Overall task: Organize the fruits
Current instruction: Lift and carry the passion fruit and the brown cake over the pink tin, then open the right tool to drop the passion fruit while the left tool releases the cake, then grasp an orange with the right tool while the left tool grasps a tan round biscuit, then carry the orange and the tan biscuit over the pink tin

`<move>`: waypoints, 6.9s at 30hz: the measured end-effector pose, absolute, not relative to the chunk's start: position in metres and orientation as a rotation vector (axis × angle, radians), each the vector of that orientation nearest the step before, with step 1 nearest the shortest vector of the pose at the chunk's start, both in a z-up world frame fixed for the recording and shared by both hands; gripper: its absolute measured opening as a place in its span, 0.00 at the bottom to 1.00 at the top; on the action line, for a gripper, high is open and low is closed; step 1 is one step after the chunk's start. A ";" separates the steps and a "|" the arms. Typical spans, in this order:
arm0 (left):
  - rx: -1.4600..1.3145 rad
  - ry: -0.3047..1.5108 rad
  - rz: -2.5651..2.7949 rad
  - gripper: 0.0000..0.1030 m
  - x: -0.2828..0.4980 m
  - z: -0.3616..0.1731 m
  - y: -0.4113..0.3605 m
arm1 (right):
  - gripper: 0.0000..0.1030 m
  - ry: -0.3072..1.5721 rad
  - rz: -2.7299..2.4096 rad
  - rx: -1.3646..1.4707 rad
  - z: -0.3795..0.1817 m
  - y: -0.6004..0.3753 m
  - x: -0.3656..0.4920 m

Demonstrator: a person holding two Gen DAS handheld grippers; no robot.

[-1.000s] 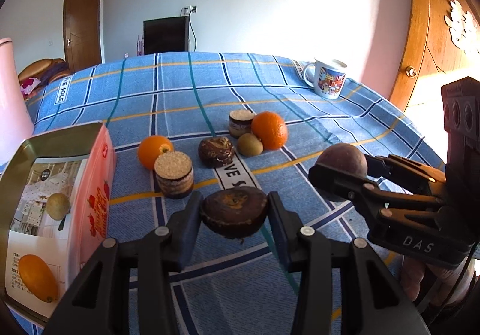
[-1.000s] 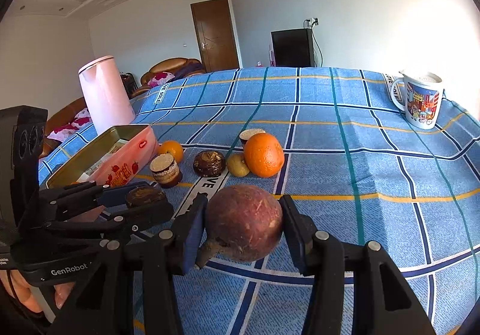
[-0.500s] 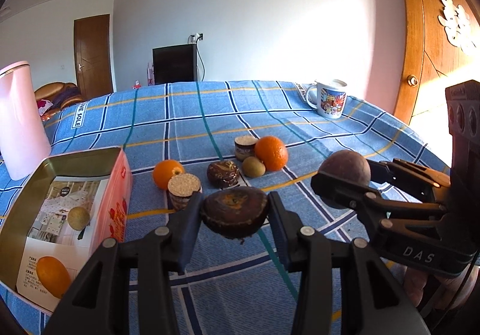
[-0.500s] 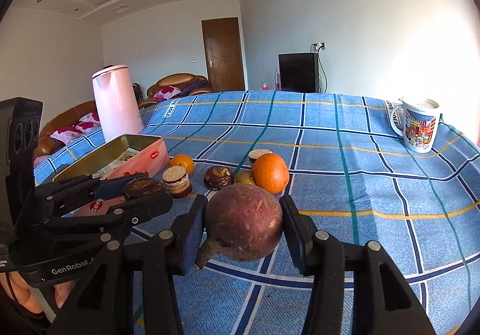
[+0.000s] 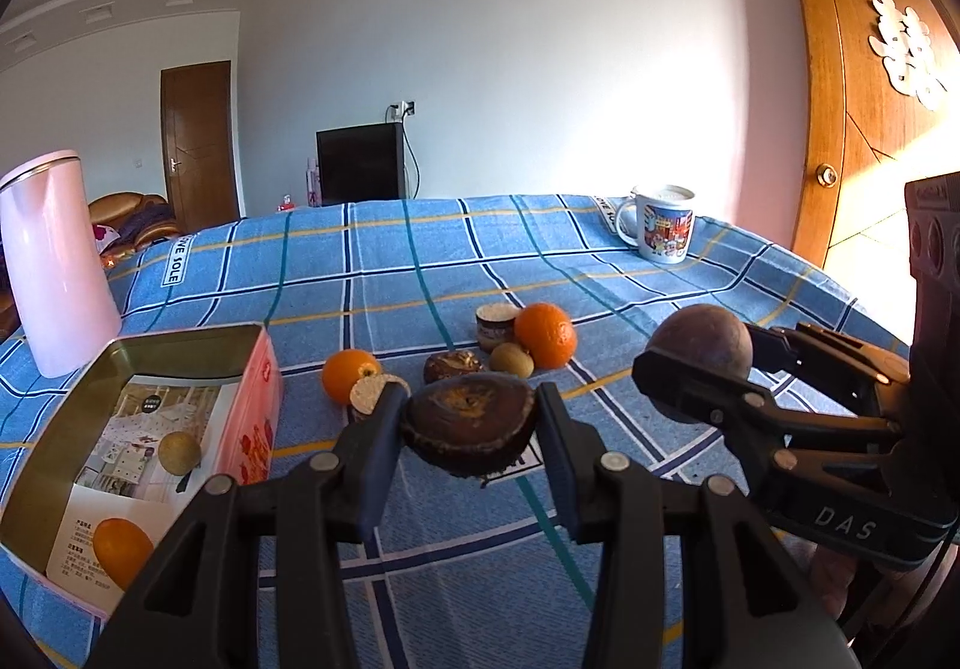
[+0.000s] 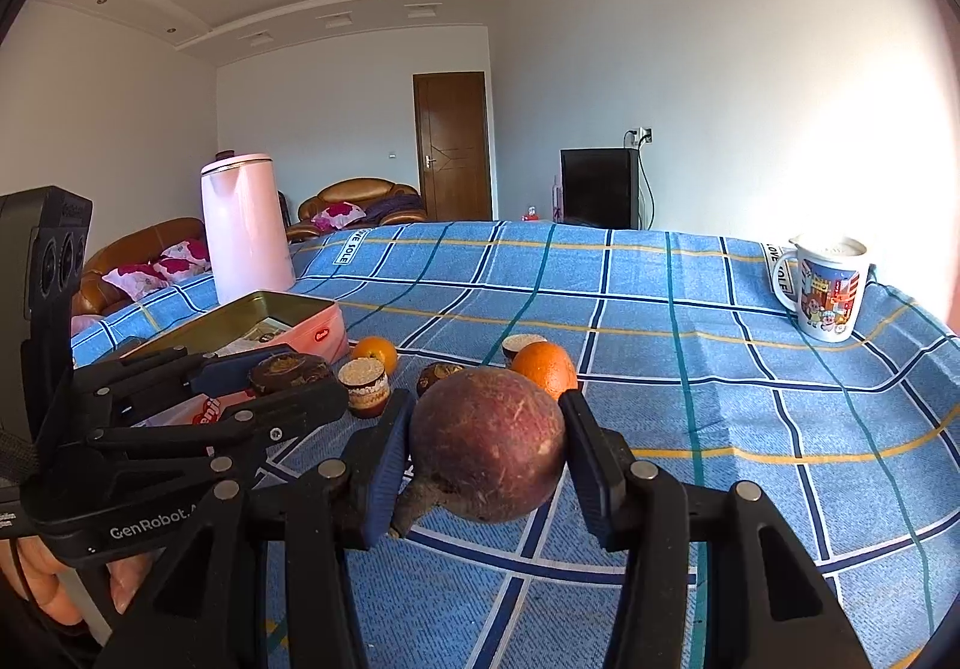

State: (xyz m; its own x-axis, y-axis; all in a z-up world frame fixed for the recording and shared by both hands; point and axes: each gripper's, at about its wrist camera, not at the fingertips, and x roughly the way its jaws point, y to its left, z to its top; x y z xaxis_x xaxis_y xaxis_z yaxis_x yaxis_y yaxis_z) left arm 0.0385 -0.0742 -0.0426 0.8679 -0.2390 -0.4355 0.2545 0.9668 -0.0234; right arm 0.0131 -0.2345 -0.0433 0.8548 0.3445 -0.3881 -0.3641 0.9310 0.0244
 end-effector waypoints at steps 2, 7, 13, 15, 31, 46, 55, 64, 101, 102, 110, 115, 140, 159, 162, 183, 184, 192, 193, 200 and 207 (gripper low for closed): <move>0.037 0.438 -0.252 0.44 0.036 -0.042 -0.074 | 0.50 0.381 0.374 -0.057 -0.043 -0.234 0.010; 0.052 0.388 -0.232 0.44 0.029 -0.035 -0.073 | 0.50 0.333 0.381 -0.067 -0.041 -0.234 0.003; 0.065 0.349 -0.205 0.44 0.025 -0.029 -0.069 | 0.50 0.302 0.376 -0.072 -0.039 -0.234 -0.002; 0.061 0.344 -0.197 0.44 0.024 -0.028 -0.066 | 0.50 0.294 0.373 -0.073 -0.038 -0.234 -0.004; 0.008 0.323 -0.159 0.44 0.022 -0.019 -0.040 | 0.50 0.296 0.401 -0.085 -0.024 -0.221 0.004; -0.107 0.364 0.020 0.44 0.034 -0.020 0.049 | 0.50 0.318 0.541 -0.140 0.006 -0.152 0.034; -0.154 0.420 0.068 0.44 0.048 -0.028 0.094 | 0.50 0.388 0.648 -0.211 -0.004 -0.089 0.053; -0.239 0.499 0.049 0.44 0.061 -0.038 0.127 | 0.50 0.494 0.712 -0.265 -0.031 -0.042 0.066; -0.177 0.470 0.037 0.79 0.056 -0.027 0.081 | 0.53 0.865 0.496 -0.204 -0.061 -0.091 0.164; -0.174 0.469 0.034 0.79 0.056 -0.026 0.080 | 0.50 0.892 0.495 -0.209 -0.065 -0.088 0.167; -0.111 0.464 -0.039 0.79 0.056 -0.018 0.047 | 0.36 0.850 0.511 -0.152 -0.062 -0.099 0.164; -0.057 0.468 -0.087 0.79 0.060 -0.013 0.013 | 0.36 0.706 0.473 -0.088 -0.032 -0.137 0.133; 0.100 0.586 -0.154 0.79 0.116 -0.035 -0.041 | 0.36 0.565 0.334 0.006 -0.038 -0.225 0.097; 0.085 0.867 -0.259 0.38 0.148 -0.072 -0.054 | 0.36 0.575 0.336 0.027 -0.040 -0.230 0.099; 0.100 0.843 -0.265 0.35 0.144 -0.069 -0.057 | 0.36 0.562 0.334 0.043 -0.039 -0.233 0.098; 0.047 0.588 -0.218 0.35 0.114 -0.039 -0.039 | 0.36 0.440 0.349 0.040 -0.028 -0.236 0.077; 0.046 0.580 -0.217 0.35 0.112 -0.038 -0.039 | 0.36 0.436 0.349 0.037 -0.028 -0.235 0.076; 0.034 0.521 -0.196 0.35 0.104 -0.033 -0.035 | 0.36 0.399 0.361 0.013 -0.025 -0.232 0.069; 0.032 0.516 -0.195 0.35 0.103 -0.033 -0.035 | 0.36 0.394 0.365 0.011 -0.024 -0.232 0.068; 0.016 0.468 -0.177 0.35 0.094 -0.029 -0.030 | 0.36 0.363 0.375 0.001 -0.022 -0.232 0.063; 0.023 0.429 -0.168 0.35 0.088 -0.026 -0.030 | 0.36 0.329 0.377 -0.010 -0.020 -0.231 0.057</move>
State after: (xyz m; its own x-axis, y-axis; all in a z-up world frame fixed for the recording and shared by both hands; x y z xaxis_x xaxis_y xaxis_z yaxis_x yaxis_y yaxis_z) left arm 0.0877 -0.0303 -0.0257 0.8957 -0.1570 -0.4160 0.1667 0.9859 -0.0133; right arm 0.0569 -0.2313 -0.0199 0.8774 0.3599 -0.3171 -0.3631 0.9303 0.0512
